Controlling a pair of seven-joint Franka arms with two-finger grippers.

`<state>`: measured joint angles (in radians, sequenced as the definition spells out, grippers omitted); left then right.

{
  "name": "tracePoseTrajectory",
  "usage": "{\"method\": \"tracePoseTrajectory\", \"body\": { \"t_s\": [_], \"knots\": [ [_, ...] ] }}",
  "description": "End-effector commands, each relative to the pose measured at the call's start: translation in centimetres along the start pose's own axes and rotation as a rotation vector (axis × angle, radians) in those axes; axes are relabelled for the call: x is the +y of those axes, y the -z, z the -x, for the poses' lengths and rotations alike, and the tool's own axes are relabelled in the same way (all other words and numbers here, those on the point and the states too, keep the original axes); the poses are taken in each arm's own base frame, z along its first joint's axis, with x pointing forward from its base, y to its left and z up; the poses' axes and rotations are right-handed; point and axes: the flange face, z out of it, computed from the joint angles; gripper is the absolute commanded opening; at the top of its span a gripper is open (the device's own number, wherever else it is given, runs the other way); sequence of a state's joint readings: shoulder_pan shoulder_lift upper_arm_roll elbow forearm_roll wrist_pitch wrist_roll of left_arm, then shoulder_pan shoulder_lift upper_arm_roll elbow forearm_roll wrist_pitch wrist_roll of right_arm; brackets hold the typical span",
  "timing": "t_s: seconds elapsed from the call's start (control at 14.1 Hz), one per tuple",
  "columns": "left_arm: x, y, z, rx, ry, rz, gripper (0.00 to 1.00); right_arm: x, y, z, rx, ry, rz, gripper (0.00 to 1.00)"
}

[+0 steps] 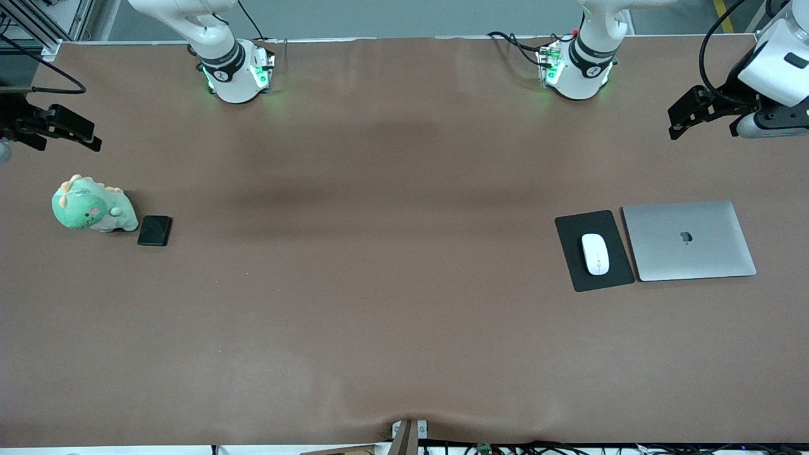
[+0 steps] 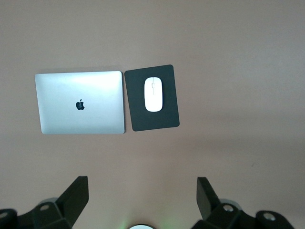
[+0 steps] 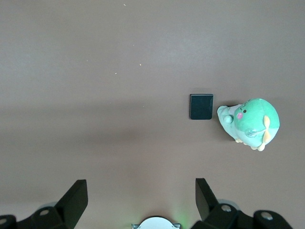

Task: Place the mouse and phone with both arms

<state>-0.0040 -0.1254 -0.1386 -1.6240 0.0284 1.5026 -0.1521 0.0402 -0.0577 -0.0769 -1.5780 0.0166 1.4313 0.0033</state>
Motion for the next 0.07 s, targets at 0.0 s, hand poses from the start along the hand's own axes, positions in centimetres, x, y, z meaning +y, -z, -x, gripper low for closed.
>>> {"method": "tracePoseTrajectory", "body": {
  "t_s": [0.0],
  "knots": [
    [-0.46,1.38,-0.14,0.016,-0.002,-0.019,1.0,0.17,0.41,0.13,0.006,0.003,0.013,1.0]
  ]
}}
